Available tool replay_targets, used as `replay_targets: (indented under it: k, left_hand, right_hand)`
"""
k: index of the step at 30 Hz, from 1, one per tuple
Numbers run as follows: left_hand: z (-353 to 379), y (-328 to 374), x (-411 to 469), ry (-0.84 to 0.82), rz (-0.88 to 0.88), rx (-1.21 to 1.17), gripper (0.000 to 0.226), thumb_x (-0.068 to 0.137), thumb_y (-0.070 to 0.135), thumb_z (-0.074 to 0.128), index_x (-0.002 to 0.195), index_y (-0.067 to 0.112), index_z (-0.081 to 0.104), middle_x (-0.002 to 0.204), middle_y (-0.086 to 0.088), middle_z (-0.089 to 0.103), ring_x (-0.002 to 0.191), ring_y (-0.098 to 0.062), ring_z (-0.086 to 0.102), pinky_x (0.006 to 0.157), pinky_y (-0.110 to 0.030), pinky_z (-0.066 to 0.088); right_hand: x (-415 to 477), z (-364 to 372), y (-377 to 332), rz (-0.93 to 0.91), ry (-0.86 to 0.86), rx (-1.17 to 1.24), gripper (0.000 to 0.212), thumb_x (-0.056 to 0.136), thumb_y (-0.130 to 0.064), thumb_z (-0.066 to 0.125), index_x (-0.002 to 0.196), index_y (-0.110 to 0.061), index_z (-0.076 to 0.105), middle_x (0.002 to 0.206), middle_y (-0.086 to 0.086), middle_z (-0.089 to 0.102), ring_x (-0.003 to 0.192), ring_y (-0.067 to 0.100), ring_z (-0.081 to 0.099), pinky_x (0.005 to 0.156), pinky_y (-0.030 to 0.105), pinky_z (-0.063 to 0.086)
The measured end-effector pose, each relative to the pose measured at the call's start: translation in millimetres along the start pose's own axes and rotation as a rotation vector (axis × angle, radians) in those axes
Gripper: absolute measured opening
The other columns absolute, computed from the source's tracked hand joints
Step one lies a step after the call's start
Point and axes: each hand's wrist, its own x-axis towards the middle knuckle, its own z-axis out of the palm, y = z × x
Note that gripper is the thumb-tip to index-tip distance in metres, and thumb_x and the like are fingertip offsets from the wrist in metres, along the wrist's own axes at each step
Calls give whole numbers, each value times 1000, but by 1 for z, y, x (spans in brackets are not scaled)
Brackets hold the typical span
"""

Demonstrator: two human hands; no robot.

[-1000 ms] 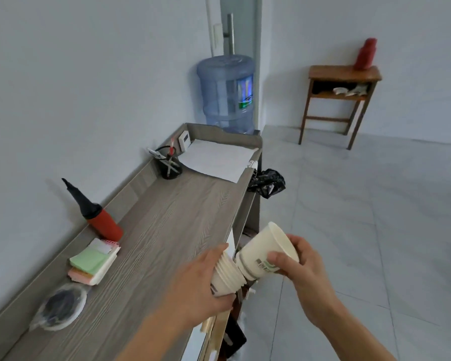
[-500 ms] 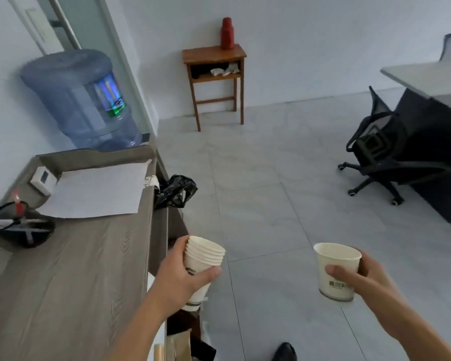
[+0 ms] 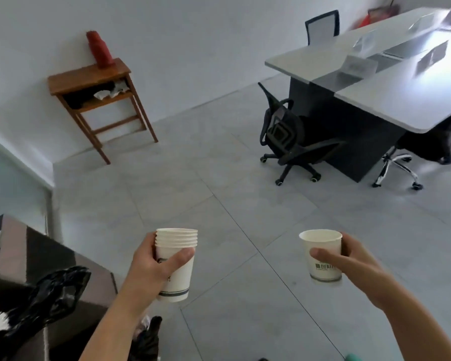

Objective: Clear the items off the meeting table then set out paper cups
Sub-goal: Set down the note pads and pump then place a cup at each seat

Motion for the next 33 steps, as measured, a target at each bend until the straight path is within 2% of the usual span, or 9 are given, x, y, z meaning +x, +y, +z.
replay_targets:
  k: [5,9,11,18,21,26,29,31,33]
  left_hand:
    - [45,30,88,-114,13,19,63,46,47,83,102,24,65,95,0,74,80,-11,71,65,-26,54]
    - [87,58,186,-181,36,37,64,46,48,82,103,26,64,95,1,73,83,-15,70,65,-29,55]
    - [111,77,234,-230,55,42,66,44,49,82,103,26,63,93,3,74,79,-10,70,62,-26,54]
    - [210,169,378,-492,108,171,65,41,48,82,100,28,63,91,1,73,78,-10,70,64,-24,53]
    - [263,201,423,-607,146,187,59,45,47,82,99,32,62,91,6,73,76,-4,69,62,-22,55]
    - [356,232,494,-715,151,231,64,46,46,82,105,30,62,91,8,74,78,-6,69,70,-27,55]
    - [416,253,535,-711,155,232,70,45,47,83,110,29,62,95,3,74,86,-13,70,74,-31,57]
    - [452,272,558,-720,152,238,73,45,47,84,112,30,60,99,1,73,88,-13,71,72,-28,56]
    - [484,294,579,-745,161,227,71,46,46,83,111,34,59,100,2,73,86,-9,71,69,-24,55]
  right_hand:
    - [57,-41,-22,17,72,3,105,18,-74,82,108,-23,63,100,3,73,96,18,68,76,29,52]
    - [120,-76,-35,65,165,39,53,70,-33,85,115,-17,61,104,7,70,98,21,65,73,27,49]
    - [154,-93,-43,88,232,26,42,79,-19,77,117,-14,61,104,8,70,96,19,65,71,26,49]
    - [234,-151,-93,109,385,71,44,70,-27,85,109,-23,64,100,3,73,94,18,67,73,27,51]
    - [258,-184,-91,144,461,108,68,44,-51,83,105,-27,66,93,-2,76,91,15,70,73,27,52]
    - [315,-259,-84,174,523,131,94,22,-69,83,104,-26,67,90,-3,77,90,16,71,74,29,52]
    - [368,-313,-87,159,579,165,83,34,-57,81,107,-22,66,93,1,76,92,19,70,73,30,53]
    - [404,-349,-97,141,586,182,74,43,-52,84,108,-21,66,92,1,76,88,17,70,69,28,53]
    - [441,-380,-111,122,567,197,59,59,-36,90,110,-18,65,91,2,75,83,15,69,63,23,51]
